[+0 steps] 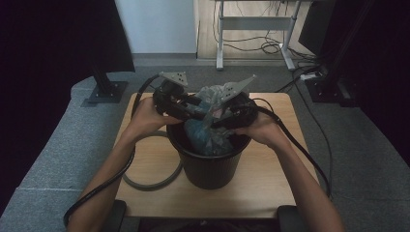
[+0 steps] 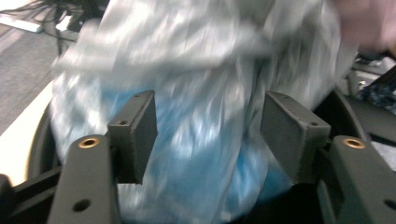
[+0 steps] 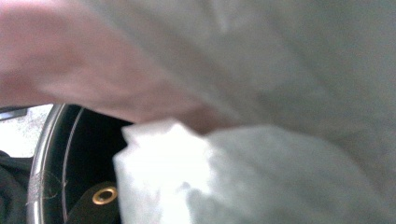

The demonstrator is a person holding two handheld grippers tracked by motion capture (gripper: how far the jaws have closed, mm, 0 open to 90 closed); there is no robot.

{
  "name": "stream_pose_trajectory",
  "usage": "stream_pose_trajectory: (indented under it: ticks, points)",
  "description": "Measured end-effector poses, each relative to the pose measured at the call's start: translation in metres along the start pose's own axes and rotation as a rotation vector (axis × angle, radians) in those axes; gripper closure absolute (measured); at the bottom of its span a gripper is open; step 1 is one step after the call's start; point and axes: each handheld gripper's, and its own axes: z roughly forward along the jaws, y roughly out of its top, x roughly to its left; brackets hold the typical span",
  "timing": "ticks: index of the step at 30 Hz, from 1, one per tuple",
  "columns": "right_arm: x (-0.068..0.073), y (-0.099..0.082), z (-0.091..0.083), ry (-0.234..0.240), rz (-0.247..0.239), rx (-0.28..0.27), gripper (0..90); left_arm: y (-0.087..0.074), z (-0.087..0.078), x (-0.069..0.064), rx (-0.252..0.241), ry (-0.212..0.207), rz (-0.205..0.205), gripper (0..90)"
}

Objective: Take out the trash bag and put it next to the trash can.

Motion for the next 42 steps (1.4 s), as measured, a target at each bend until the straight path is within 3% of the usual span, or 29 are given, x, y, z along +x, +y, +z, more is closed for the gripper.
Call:
stream_pose_trajectory:
  ticks: [7,19,28,32,42]
  points:
    - [-0.009,0.001,-0.018,-0.024,0.044,0.009,77.5,-0.016,-0.015,0.007,0.013,0.018,-0.036,25.9]
    - [-0.015,0.016,-0.041,-0.043,0.08,0.034,76.5,-0.048,-0.034,0.007,0.062,0.08,-0.041,14.3]
    - [-0.015,0.029,-0.058,-0.076,0.087,0.03,76.1,-0.079,-0.055,0.01,0.029,0.12,-0.119,9.1]
    - [-0.016,0.035,-0.067,-0.098,0.09,0.024,75.9,-0.098,-0.054,0.009,0.039,0.169,-0.143,1.7]
    - [-0.018,0.042,-0.084,-0.14,0.112,0.02,75.6,-0.146,-0.031,0.017,0.042,0.146,-0.216,0.0]
